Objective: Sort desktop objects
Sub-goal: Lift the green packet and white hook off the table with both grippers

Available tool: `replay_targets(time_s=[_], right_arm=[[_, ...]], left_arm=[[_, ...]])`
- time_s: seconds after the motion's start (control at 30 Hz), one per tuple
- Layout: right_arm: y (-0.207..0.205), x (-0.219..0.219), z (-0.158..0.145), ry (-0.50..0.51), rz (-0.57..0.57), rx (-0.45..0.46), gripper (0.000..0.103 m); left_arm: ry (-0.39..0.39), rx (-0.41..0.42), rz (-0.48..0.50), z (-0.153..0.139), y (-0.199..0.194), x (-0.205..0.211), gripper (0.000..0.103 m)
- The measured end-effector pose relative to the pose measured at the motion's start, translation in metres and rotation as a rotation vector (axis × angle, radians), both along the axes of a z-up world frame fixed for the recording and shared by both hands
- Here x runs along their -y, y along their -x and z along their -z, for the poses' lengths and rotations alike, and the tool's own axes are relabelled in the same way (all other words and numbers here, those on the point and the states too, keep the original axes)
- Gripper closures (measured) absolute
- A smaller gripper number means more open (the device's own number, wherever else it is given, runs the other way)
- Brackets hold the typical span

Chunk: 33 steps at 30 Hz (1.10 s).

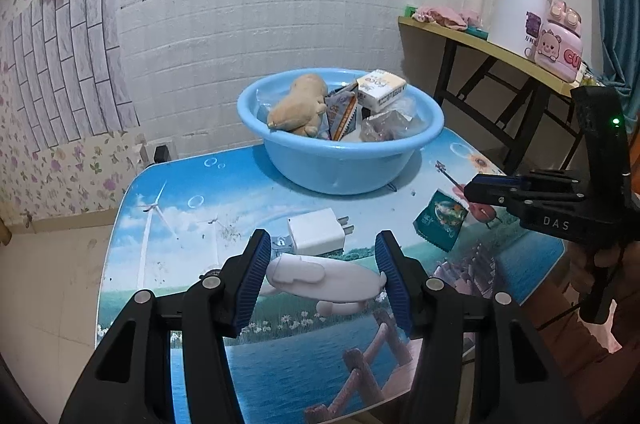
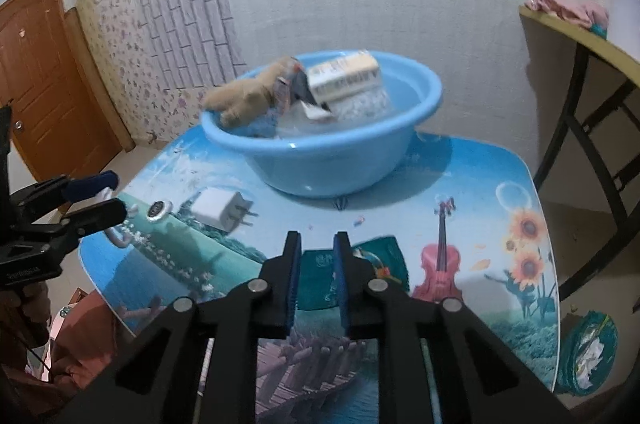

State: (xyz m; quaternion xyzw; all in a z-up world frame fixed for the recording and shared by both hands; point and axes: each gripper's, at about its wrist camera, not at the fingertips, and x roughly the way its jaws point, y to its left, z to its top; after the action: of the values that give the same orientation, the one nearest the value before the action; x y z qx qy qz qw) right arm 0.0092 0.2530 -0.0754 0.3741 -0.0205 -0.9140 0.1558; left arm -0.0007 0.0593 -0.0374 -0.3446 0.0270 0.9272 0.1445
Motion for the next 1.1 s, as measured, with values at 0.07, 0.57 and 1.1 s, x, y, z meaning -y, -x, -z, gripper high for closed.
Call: replay_targets(time_s=[0.07, 0.57, 1.1], right_arm=[[0.004, -0.002, 0.007, -0.009, 0.019, 0.021, 0.037], [0.027, 0.004, 0.058, -0.163, 0.041, 0.102, 0.034], [0.019, -0.005, 0.047, -0.104, 0.021, 0.066, 0.062]], left_arm=[[0.001, 0.007, -0.002, 0.002, 0.001, 0.000, 0.049], [-0.001, 0.028, -0.028, 0.010, 0.007, 0.008, 0.049], [-0.001, 0.002, -0.037, 0.000, 0.008, 0.011, 0.049]])
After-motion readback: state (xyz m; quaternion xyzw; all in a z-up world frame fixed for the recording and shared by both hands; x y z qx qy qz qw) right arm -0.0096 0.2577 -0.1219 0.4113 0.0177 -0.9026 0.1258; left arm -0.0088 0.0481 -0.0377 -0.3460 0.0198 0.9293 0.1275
